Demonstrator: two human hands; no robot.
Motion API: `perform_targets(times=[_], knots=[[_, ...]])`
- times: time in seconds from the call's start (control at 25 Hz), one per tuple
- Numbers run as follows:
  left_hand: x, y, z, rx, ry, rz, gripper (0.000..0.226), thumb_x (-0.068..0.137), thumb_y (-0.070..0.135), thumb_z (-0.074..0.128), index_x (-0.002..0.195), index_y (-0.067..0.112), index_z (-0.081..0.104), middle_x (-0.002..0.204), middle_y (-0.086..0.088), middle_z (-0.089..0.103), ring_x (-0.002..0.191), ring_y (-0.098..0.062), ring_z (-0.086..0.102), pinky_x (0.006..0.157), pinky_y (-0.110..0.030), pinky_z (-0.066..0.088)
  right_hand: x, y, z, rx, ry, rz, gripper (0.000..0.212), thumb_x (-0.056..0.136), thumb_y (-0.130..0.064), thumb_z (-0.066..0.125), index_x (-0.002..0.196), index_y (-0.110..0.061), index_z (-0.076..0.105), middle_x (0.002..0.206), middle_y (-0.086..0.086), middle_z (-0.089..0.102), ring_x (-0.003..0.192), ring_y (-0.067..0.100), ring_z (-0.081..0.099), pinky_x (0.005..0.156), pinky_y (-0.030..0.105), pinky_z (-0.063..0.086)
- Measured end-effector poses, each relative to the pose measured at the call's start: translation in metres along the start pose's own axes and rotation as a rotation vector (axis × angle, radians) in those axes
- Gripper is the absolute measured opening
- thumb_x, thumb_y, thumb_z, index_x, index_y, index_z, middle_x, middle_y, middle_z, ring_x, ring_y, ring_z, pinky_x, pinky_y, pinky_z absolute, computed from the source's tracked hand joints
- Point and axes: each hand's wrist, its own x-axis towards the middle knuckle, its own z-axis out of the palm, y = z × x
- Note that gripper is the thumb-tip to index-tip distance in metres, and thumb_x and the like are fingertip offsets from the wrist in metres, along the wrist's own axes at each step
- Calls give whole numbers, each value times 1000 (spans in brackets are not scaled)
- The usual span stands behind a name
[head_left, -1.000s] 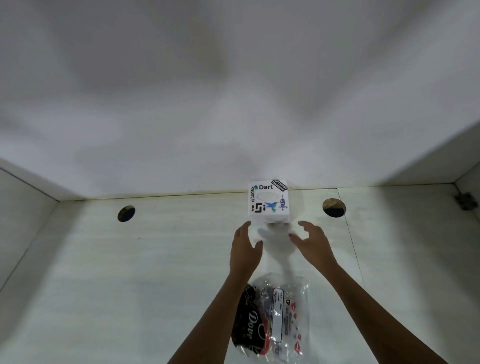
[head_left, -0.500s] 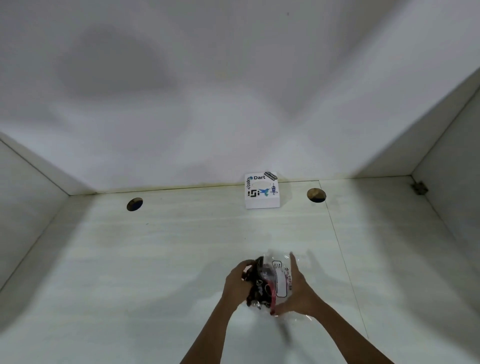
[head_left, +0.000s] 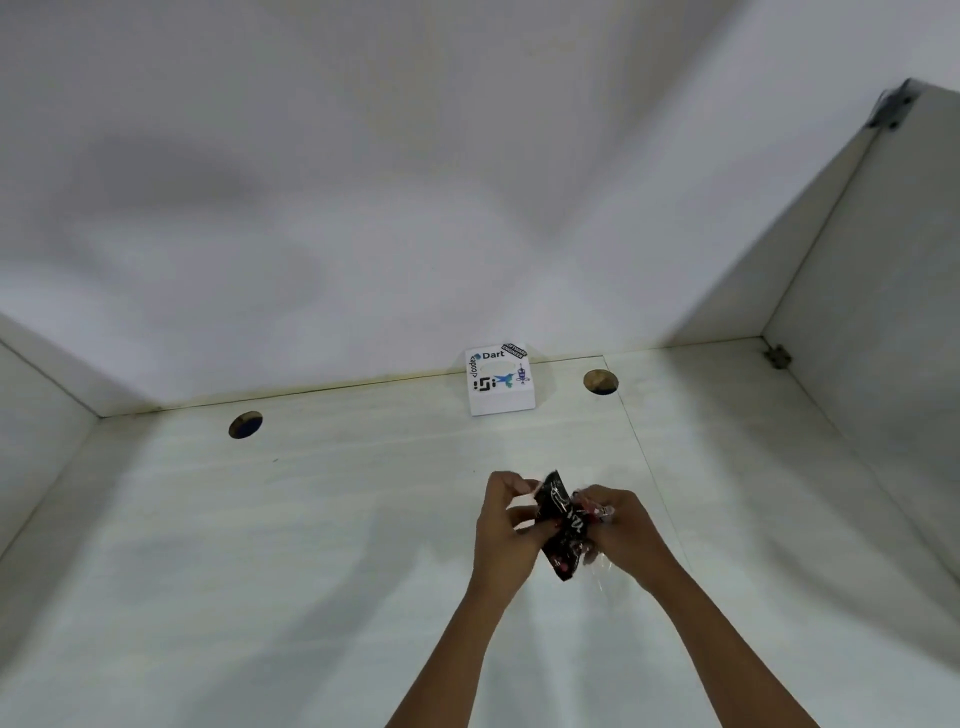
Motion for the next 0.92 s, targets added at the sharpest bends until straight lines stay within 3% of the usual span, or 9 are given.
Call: perform_targets(times=[0.04,0.16,0.28,0.44,0.56,0.68,0.76,0.84,0.92], knots=[[-6,4,2,81,78,87,41,73,-12,59,90,24,52,93,10,57,78,-3,62,64,-11,48,-11,-3,-1,100,-50,-18,20,65,2,55,72,-13,65,60,8,62,51,23,58,45,27,52],[-17,11,8,228,324,256,36,75,-10,59,95,17,70,80,7,52,71,-16,60,55,-7,44,-40,-1,-15,458,-193,-81,51,62,3,57,107,-20,59,86,3,71,72,21,66,66,27,57],[-48,21,43,195,418,207,32,72,-13,59,86,11,75,69,7,44,61,-17,54,53,-13,44,-74,20,-40,402,-116,-224,52,69,7,62,112,-22,60,99,-4,71,80,18,65,75,28,56],[-131,36,146,125,98,191,31,76,-9,59,94,13,72,76,5,44,68,1,55,61,-6,43,-128,61,-110,516,351,-237,31,77,10,59,106,0,62,90,9,71,93,31,63,78,36,53],[-196,28,224,50,-211,139,27,74,3,69,96,20,69,85,2,44,74,0,59,68,-9,49,-191,91,-179,575,404,-199,20,76,5,63,95,-2,66,79,6,71,78,26,65,68,33,55],[-225,5,267,51,-127,59,37,76,-2,63,72,34,68,74,0,53,62,-9,63,62,-25,57,-241,113,-213,542,262,-114,25,63,-4,76,77,-12,58,64,4,66,54,18,58,46,28,49],[-237,-7,290,92,-52,41,35,77,-4,58,72,27,70,70,0,56,58,-14,65,62,-28,59,-260,131,-226,369,398,-112,22,75,4,65,73,-16,58,67,6,63,56,21,55,50,30,48],[-242,-20,310,217,8,107,27,75,-3,58,79,19,73,61,7,53,56,-2,59,59,-13,50,-273,151,-234,258,523,-118,32,79,8,60,70,-23,66,70,-4,70,62,12,64,54,24,52],[-240,-39,324,280,31,148,21,75,-2,59,78,13,73,57,14,46,55,5,52,52,-6,36,-281,169,-235,264,486,-102,30,78,8,60,82,-20,70,76,-17,75,74,-2,68,63,10,51]])
